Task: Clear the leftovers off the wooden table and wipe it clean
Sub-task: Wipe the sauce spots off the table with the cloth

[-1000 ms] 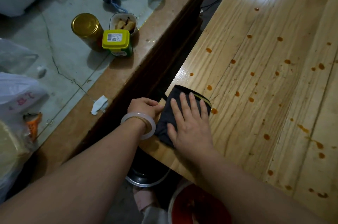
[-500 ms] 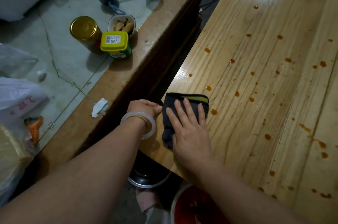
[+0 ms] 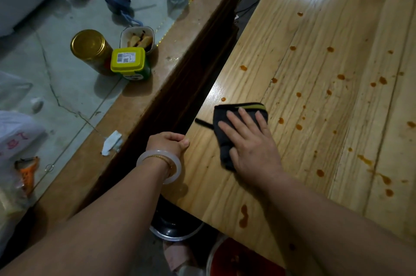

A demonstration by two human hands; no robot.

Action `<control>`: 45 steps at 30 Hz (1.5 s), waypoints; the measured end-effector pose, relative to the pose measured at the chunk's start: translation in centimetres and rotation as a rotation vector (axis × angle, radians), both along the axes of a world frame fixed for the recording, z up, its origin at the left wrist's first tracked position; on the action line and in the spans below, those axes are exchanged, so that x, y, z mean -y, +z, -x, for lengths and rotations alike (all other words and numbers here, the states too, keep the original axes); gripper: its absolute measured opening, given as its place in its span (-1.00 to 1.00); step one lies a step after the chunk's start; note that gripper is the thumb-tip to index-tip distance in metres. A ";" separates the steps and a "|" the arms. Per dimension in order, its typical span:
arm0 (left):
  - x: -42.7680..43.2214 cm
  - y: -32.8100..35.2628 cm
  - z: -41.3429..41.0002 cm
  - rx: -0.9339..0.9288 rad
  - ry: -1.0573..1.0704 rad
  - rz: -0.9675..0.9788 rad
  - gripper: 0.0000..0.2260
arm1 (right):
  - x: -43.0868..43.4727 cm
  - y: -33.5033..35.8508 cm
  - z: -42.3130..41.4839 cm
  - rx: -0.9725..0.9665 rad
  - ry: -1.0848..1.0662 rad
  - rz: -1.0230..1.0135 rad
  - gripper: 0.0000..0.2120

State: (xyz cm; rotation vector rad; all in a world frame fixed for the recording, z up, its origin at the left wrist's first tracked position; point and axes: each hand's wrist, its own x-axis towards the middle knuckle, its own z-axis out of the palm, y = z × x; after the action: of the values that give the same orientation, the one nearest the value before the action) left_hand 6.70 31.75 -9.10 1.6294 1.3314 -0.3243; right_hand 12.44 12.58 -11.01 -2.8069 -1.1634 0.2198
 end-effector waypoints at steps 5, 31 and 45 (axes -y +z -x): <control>0.2 -0.1 -0.2 -0.007 -0.005 -0.023 -0.93 | -0.3 -0.4 -3.4 -0.019 -0.172 -0.017 -0.41; 0.1 -0.1 -0.2 -0.045 -0.015 -0.071 -0.94 | -3.9 -0.3 -3.9 -0.080 -0.200 -0.025 -0.40; 3.5 0.4 -1.4 0.061 -0.190 -0.491 -0.66 | 4.1 -0.6 1.1 -0.041 0.121 -0.058 -0.44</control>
State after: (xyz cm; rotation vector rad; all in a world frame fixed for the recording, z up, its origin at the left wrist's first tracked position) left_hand 8.10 28.30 -8.75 2.1634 1.2749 -0.0562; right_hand 11.36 8.52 -11.65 -2.6721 -1.3094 0.2477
